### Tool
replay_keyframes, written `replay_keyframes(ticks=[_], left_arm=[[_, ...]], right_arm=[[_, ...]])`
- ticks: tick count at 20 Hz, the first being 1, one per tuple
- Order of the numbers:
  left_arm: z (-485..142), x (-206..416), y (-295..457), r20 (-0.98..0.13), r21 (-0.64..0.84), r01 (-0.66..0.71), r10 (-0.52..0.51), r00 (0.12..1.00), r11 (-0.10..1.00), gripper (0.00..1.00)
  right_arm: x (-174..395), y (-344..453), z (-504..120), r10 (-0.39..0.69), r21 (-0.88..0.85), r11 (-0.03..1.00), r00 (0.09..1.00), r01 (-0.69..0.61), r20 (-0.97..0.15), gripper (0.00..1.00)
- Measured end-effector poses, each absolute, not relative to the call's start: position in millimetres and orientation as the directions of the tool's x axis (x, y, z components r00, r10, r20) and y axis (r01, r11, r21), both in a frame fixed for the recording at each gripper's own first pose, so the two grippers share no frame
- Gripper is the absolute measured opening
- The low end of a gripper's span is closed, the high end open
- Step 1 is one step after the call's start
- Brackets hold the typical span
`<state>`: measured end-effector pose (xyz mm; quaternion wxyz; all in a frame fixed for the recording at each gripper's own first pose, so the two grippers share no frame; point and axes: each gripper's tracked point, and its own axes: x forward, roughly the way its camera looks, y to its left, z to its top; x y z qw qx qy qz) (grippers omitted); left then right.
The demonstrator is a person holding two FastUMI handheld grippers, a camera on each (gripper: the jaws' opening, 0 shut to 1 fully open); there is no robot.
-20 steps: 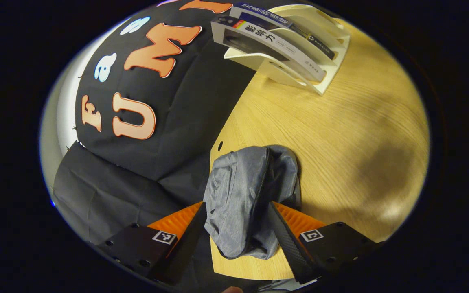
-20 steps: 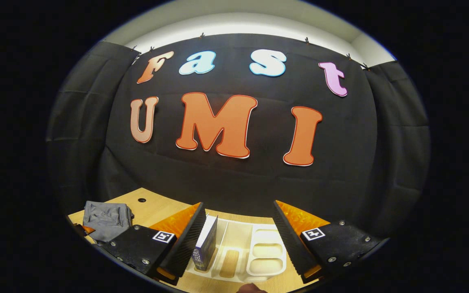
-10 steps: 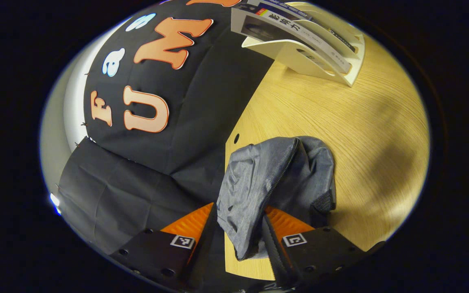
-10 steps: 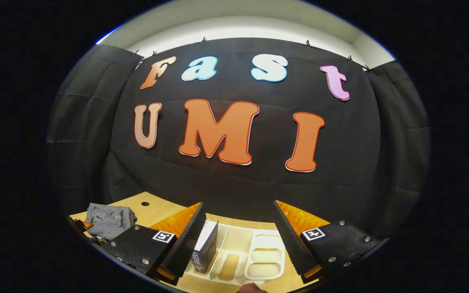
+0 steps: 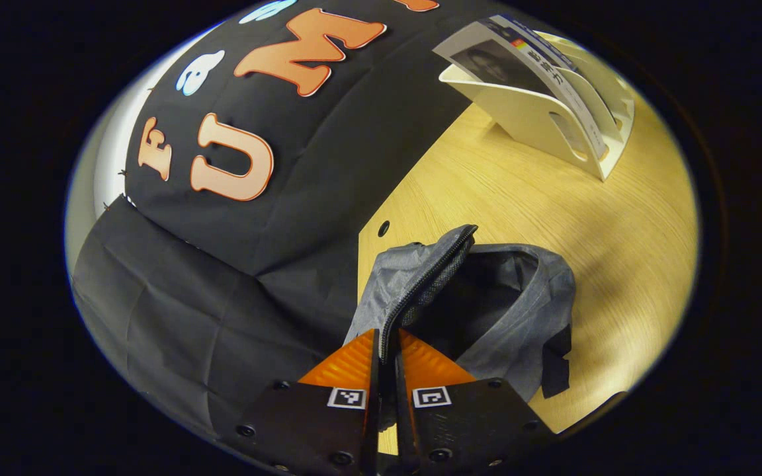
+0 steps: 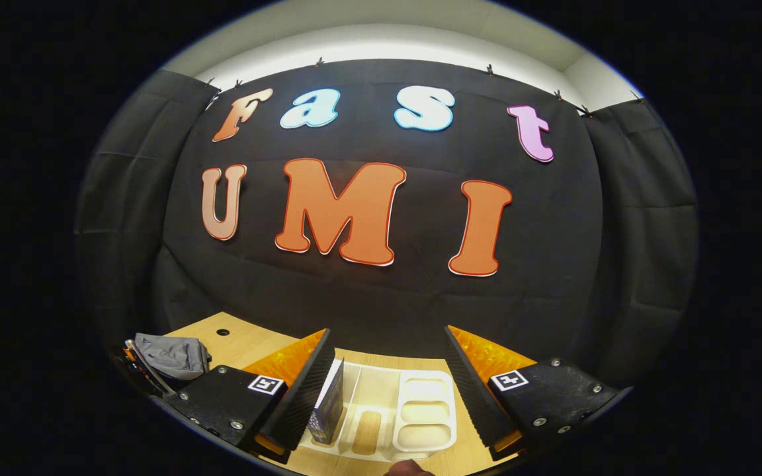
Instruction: Open the schoolbag, grab two books from the bookshelf and put them into the schoolbag.
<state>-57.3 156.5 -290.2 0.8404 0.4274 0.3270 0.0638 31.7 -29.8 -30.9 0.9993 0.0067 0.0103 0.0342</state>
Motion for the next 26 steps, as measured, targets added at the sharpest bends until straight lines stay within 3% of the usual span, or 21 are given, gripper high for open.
replay_keyframes(ticks=[3, 4, 14, 26], left_arm=[[-276, -51, 164, -0.545, 0.694, 0.202, 0.321, 0.775, 0.691, 0.14], [-273, -46, 164, -0.575, 0.659, 0.230, 0.283, 0.768, 0.716, 0.08], [-226, -9, 197, -0.702, 0.358, 0.379, -0.022, 0.712, 0.853, 0.07], [-205, 18, 213, -0.783, 0.052, 0.556, -0.312, 0.538, 0.830, 0.04]], right_arm=[[30, -20, -27, 0.043, 0.005, 0.999, 0.999, -0.043, -0.030, 0.97], [30, -15, -25, 0.035, 0.001, 0.999, 0.999, -0.035, -0.032, 0.97], [19, 44, 18, -0.020, -0.052, 0.998, 1.000, 0.019, -0.012, 0.97], [23, 118, -14, 0.019, -0.026, 0.999, 0.956, -0.028, -0.292, 0.98]])
